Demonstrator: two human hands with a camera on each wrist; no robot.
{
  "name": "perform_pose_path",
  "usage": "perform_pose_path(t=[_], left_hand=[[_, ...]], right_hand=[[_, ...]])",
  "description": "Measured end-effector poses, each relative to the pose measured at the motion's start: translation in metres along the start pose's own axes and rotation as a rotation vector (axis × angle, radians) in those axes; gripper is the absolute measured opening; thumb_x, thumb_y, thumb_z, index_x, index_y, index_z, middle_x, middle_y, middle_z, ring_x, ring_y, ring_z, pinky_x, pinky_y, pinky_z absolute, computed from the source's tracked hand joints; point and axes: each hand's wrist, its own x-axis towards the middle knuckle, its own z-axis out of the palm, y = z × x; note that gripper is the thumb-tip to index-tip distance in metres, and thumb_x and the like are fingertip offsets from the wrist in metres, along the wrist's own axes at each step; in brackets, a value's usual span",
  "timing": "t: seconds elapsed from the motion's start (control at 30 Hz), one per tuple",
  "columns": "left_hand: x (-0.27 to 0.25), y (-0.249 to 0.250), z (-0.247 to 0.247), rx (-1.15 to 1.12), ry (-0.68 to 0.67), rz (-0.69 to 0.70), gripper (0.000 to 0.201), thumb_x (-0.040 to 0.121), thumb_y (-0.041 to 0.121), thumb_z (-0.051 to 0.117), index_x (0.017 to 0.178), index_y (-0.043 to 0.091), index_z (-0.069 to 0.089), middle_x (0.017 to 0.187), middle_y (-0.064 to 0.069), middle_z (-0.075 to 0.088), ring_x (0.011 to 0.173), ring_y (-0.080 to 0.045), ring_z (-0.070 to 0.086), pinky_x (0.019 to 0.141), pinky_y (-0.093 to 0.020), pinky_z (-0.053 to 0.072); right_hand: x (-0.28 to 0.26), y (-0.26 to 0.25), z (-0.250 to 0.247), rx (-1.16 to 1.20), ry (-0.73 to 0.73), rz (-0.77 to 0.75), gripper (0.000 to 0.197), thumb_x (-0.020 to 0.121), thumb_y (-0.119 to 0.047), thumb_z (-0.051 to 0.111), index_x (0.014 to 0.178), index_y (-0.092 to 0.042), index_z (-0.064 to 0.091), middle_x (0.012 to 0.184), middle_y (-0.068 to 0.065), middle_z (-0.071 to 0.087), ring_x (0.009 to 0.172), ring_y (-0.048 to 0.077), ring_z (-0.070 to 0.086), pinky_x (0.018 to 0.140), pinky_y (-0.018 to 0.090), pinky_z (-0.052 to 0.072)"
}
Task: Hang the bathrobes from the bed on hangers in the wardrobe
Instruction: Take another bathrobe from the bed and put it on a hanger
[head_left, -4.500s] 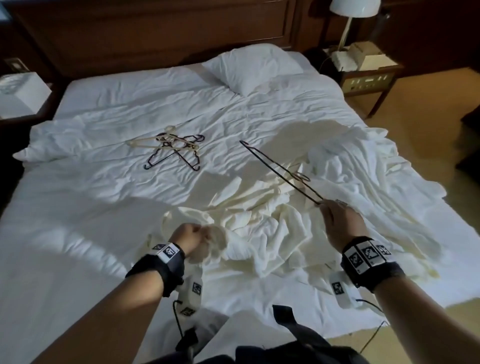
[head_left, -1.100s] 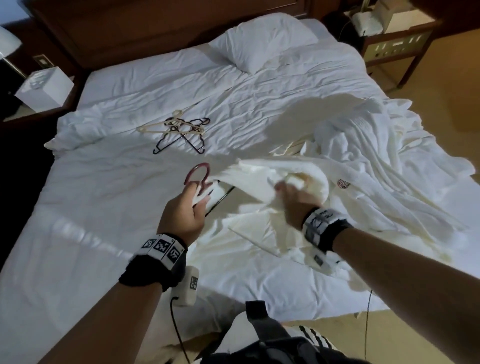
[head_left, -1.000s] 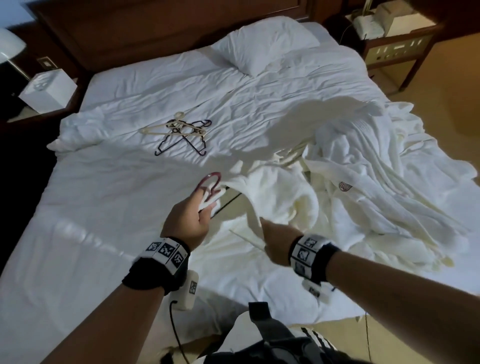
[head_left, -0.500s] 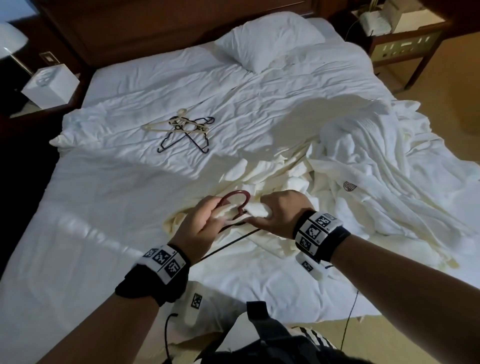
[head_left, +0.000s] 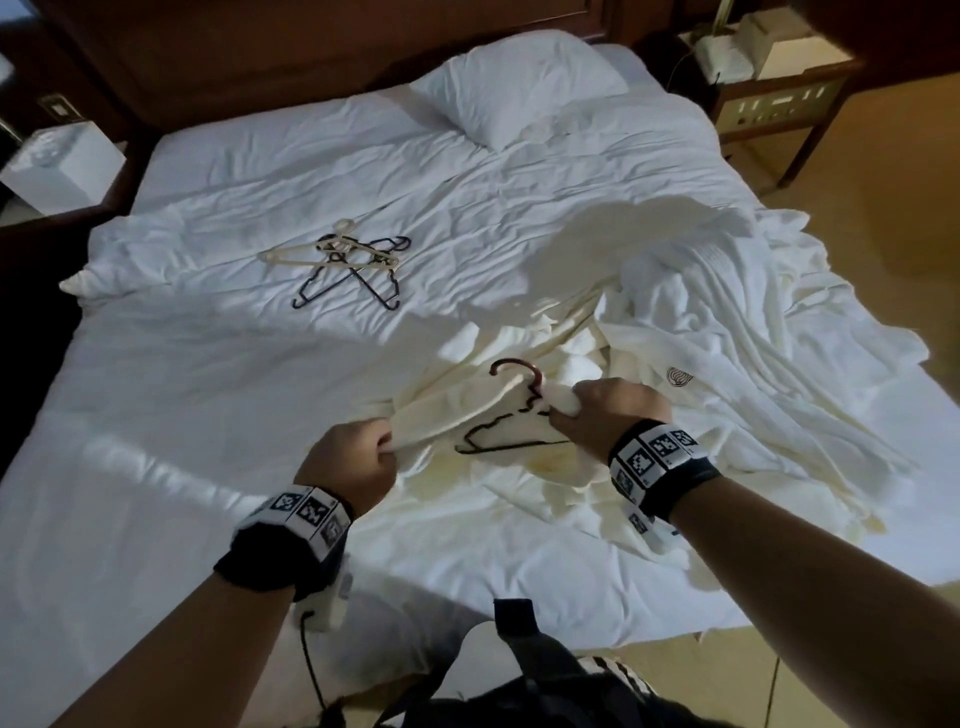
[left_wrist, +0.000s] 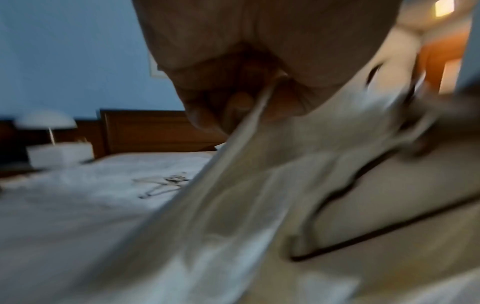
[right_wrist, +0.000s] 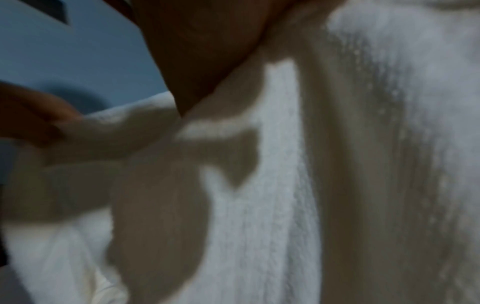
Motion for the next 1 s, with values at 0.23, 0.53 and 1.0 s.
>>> perform_pose_path(t=[0.23, 0.53, 1.0], left_hand=[[-0.001, 0.053, -0.004, -0.455, -0.202, 0.323, 0.022, 0.076, 0.016, 0.053, 0.094, 0.023, 0.065, 0.090, 0.004, 0.064, 0.081, -0.014, 0.061, 0.079, -0.036, 0.053], [0.041, 0.026, 0.028, 0.203, -0.360, 0.299, 0.034, 0.098, 0.049, 0.043, 0.105, 0.019, 0.056, 0.102, -0.009, 0.068, 0.096, -0.032, 0.063, 0.075, -0.031, 0.043], [-0.053, -0.137, -0.104, -0.031, -0.011, 0.134, 0.051, 0.098, 0.054, 0.037, 0.107, 0.011, 0.063, 0.108, -0.014, 0.067, 0.103, -0.030, 0.059, 0.078, -0.028, 0.036]], right_hand=[[0.001, -0.009, 0.005, 0.358, 0.059, 0.059, 0.058, 0.074, -0.082, 0.041, 0.069, -0.025, 0.055, 0.062, -0.010, 0.054, 0.065, 0.018, 0.054, 0.059, 0.028, 0.038], [-0.019, 0.004, -0.003, 0.345, -0.055, -0.224, 0.016, 0.084, -0.044, 0.058, 0.082, -0.029, 0.056, 0.076, -0.006, 0.059, 0.079, 0.022, 0.058, 0.063, 0.028, 0.037], [-0.022, -0.183, -0.075, 0.120, -0.024, -0.363, 0.054, 0.089, -0.069, 0.041, 0.085, -0.019, 0.059, 0.084, 0.004, 0.058, 0.091, 0.028, 0.060, 0.073, 0.032, 0.040]])
